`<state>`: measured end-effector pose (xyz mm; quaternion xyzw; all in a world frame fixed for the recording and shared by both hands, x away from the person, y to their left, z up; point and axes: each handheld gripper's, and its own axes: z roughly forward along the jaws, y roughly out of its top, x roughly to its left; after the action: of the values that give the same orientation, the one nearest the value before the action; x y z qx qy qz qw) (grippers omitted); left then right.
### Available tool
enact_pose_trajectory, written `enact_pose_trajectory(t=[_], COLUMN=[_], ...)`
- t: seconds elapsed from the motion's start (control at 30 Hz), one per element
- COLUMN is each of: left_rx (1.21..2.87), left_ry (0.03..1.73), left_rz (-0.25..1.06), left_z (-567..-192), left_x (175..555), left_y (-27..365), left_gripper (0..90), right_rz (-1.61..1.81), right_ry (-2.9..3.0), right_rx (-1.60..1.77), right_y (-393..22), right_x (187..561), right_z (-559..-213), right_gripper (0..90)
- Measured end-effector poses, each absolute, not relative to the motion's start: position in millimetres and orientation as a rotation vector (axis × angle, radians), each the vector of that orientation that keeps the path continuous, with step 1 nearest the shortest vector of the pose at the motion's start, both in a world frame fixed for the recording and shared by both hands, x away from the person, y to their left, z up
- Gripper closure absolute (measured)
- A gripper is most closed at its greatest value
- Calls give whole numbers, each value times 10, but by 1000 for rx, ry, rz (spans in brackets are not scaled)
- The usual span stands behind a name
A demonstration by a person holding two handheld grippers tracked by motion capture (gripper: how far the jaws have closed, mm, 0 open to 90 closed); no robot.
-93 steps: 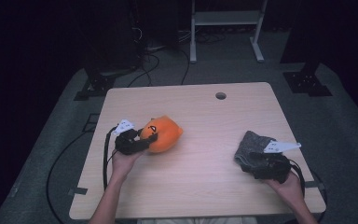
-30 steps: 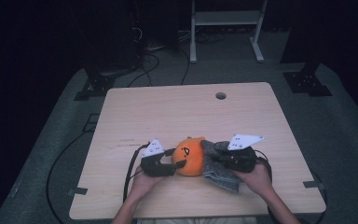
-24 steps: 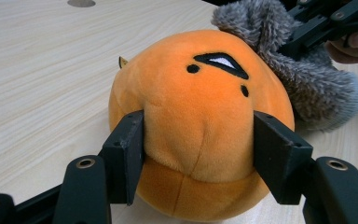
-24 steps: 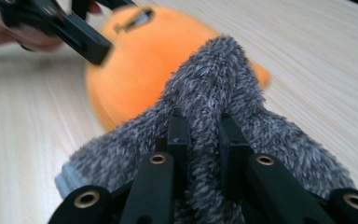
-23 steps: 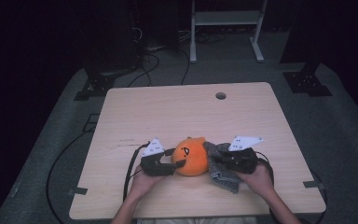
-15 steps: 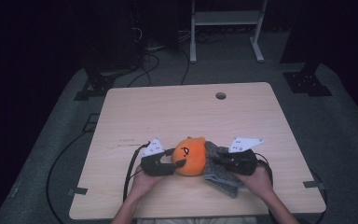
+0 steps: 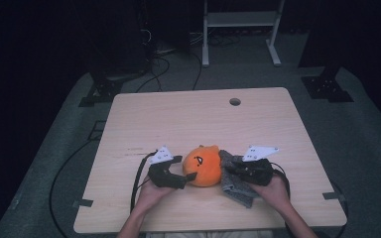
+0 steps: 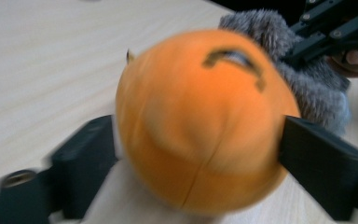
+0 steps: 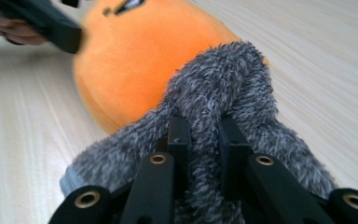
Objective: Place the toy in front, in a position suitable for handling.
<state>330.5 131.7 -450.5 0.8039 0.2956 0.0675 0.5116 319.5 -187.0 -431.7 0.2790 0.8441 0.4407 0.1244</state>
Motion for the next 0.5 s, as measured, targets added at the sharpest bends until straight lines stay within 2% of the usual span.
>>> enact_pose_trajectory(t=[0.07,0.17,0.3,0.5], left_rx=[1939,1945,1947,1966], left_ry=[680,661,638,598], left_rz=[166,216,234,274], left_z=[-4515,-4492,-4455,-4418], left_x=[3295,3288,3261,3223], left_y=[1290,1268,1247,1155], left_gripper=[253,371,421,443], right_rz=[1310,1353,1348,1319], right_ry=[2462,2461,2464,2466], right_rx=[817,730,632,595], right_y=[-1873,-1762,-1630,-1571], right_x=[3181,3109,3033,3007], right_z=[-4308,-4231,-4166,-4142], right_gripper=[778,778,778,777])
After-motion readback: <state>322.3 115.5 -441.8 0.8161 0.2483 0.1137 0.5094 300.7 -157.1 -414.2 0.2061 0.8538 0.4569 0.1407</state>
